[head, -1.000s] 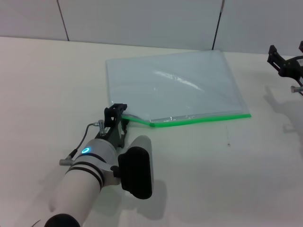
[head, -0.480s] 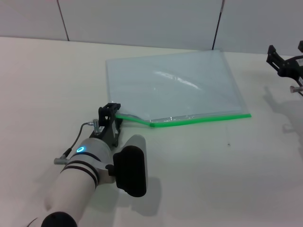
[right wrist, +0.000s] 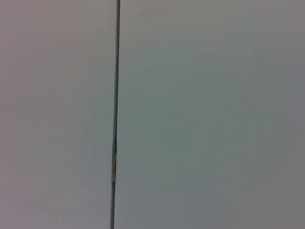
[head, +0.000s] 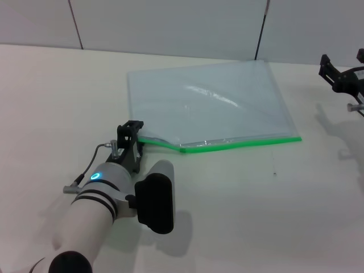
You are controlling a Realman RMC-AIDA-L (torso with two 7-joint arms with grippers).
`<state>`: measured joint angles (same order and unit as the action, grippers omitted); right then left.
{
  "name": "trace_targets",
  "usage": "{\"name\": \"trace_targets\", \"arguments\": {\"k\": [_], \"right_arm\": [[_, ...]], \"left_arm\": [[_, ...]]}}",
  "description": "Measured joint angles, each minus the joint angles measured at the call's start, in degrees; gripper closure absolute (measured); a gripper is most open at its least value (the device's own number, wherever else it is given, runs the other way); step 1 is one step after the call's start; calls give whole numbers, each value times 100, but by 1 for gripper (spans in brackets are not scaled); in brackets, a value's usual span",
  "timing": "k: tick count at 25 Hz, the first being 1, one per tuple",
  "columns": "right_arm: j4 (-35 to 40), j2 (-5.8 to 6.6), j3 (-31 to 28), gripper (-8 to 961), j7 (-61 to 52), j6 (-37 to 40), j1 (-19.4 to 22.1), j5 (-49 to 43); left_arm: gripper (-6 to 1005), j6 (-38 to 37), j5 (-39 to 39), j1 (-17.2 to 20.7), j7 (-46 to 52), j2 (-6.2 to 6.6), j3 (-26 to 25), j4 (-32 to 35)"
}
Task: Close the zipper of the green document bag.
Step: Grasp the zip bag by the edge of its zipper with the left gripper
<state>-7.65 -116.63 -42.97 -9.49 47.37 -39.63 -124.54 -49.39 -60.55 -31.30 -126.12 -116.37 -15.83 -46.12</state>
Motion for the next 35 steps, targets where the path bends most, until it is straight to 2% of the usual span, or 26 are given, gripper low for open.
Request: {"name": "trace_targets", "arguments": {"k": [19, 35], "right_arm": [[-9, 0, 8, 91, 0, 0, -11, -1], [-14, 0, 9, 90, 0, 0, 0, -1]], "left_arm": [[602, 13, -17, -203, 8, 0, 38, 288], [610, 409, -36, -269, -32, 0, 44, 372]]}}
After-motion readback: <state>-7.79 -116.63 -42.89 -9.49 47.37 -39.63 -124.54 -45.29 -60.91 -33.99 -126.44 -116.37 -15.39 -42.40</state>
